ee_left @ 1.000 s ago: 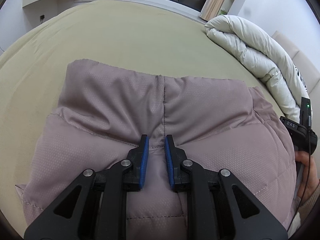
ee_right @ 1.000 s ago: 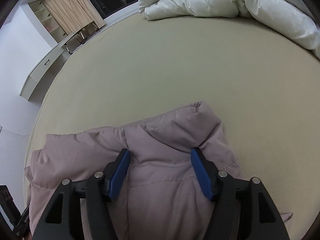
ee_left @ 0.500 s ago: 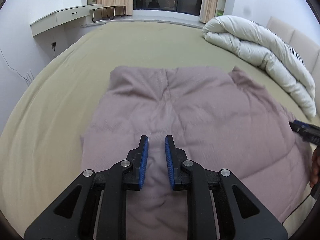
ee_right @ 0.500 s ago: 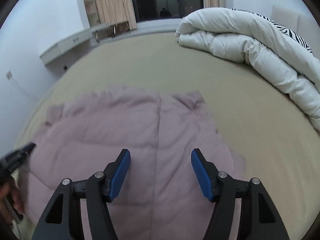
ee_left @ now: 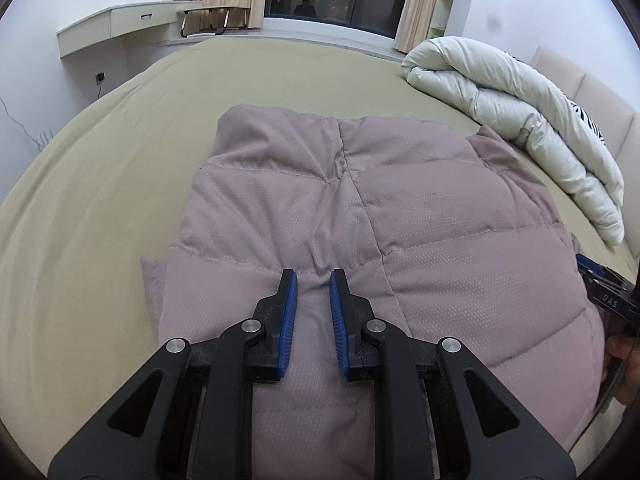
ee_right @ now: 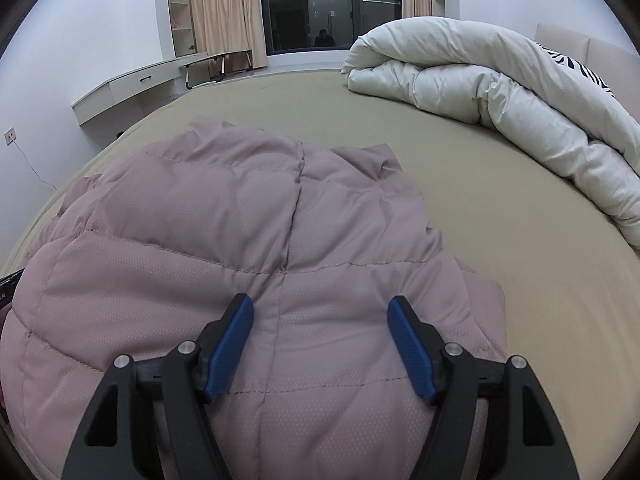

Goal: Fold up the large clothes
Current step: 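Grasp the folded edge again and fold it over with both grippers, then open both grippers and lift them off the folded coat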

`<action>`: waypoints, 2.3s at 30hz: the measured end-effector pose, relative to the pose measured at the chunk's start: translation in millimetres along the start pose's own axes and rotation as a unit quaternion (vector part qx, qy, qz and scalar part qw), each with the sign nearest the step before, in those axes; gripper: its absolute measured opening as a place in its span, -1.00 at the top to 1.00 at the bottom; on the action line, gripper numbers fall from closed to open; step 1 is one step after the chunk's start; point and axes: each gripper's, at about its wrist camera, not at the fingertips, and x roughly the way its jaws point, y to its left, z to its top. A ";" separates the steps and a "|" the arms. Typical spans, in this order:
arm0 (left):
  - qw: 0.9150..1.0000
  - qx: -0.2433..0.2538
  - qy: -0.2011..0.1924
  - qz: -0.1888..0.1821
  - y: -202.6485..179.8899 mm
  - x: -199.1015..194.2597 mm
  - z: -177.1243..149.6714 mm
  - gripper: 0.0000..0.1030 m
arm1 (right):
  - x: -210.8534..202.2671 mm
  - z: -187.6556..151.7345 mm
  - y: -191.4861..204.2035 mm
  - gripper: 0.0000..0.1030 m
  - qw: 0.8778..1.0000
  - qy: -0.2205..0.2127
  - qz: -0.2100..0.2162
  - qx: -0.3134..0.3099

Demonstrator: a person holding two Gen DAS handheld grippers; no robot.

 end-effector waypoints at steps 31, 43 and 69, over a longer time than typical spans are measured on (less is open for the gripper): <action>0.993 0.108 0.038 0.002 -78.0 -64.6 -90.1 0.68 | -108.6 -52.7 107.7 -0.29 0.997 0.063 0.042 -0.031; 0.995 0.062 0.076 -0.011 -70.2 -27.0 -82.8 0.68 | -60.7 -69.2 109.7 -0.87 0.994 0.077 -0.001 -0.072; 0.997 0.059 0.044 0.035 -48.6 19.5 28.2 0.67 | -9.1 43.3 38.7 -0.42 0.995 0.098 -0.027 0.006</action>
